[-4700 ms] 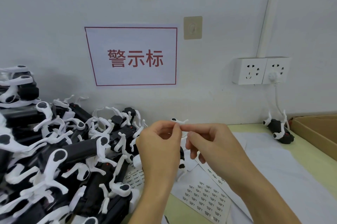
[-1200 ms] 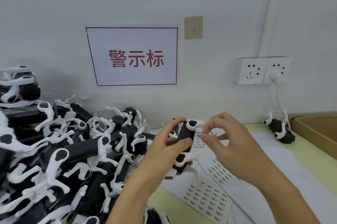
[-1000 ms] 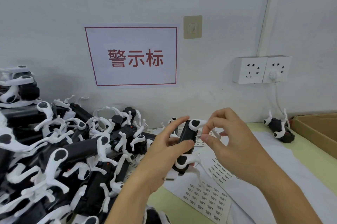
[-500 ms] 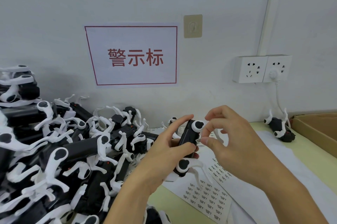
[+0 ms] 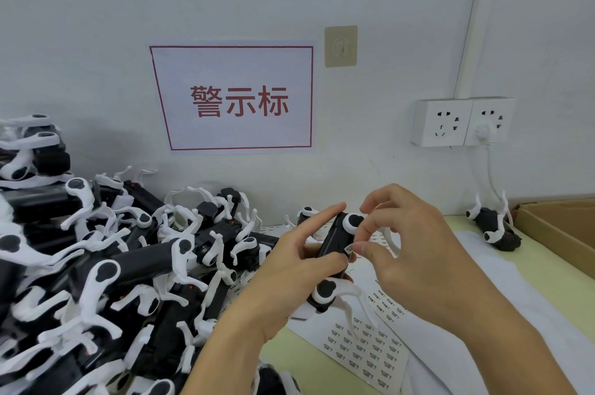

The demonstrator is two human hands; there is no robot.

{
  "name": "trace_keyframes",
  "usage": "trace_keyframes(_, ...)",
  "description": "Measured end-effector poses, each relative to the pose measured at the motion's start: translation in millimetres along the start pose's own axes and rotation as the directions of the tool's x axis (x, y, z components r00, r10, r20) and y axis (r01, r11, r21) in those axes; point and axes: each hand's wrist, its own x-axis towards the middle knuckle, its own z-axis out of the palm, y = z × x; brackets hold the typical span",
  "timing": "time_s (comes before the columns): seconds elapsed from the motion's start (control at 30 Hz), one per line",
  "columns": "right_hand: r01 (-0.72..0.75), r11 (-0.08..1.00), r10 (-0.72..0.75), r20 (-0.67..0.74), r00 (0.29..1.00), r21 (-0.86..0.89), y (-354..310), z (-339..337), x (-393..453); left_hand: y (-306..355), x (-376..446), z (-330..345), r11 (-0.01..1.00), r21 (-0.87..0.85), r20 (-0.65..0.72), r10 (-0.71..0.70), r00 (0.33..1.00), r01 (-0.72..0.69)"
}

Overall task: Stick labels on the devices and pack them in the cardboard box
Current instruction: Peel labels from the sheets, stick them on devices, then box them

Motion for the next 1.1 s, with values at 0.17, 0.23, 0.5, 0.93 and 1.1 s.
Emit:
trace_keyframes(0.17,0.007,1.000,-0.007,-0.013,1.000,-0.012,-1.7,0.1,0.0,0.2,0.0,-0.4,1.000,0.013,-0.010,0.002,1.000,-0.002)
trace_keyframes(0.23,0.009,1.000,-0.009,-0.019,1.000,-0.014,-1.9,0.2,-0.5,0.5,-0.4,-0.3,1.000,0.028,-0.013,0.004,1.000,-0.004)
trace_keyframes(0.5,0.006,1.000,-0.007,-0.026,1.000,-0.020,-2.5,-0.1,-0.4,0.5,-0.6,0.2,0.998,0.060,-0.009,-0.001,1.000,0.001)
trace_keyframes(0.93,-0.002,1.000,0.002,0.002,1.000,-0.030,-6.8,-2.2,-0.5,1.3,-1.7,1.1,0.999,0.047,-0.021,-0.003,1.000,0.004)
trace_keyframes(1.1,-0.013,0.999,0.013,-0.006,1.000,-0.043,-8.8,-1.4,-0.6,1.1,-1.1,1.2,0.999,0.042,-0.022,-0.003,1.000,0.004)
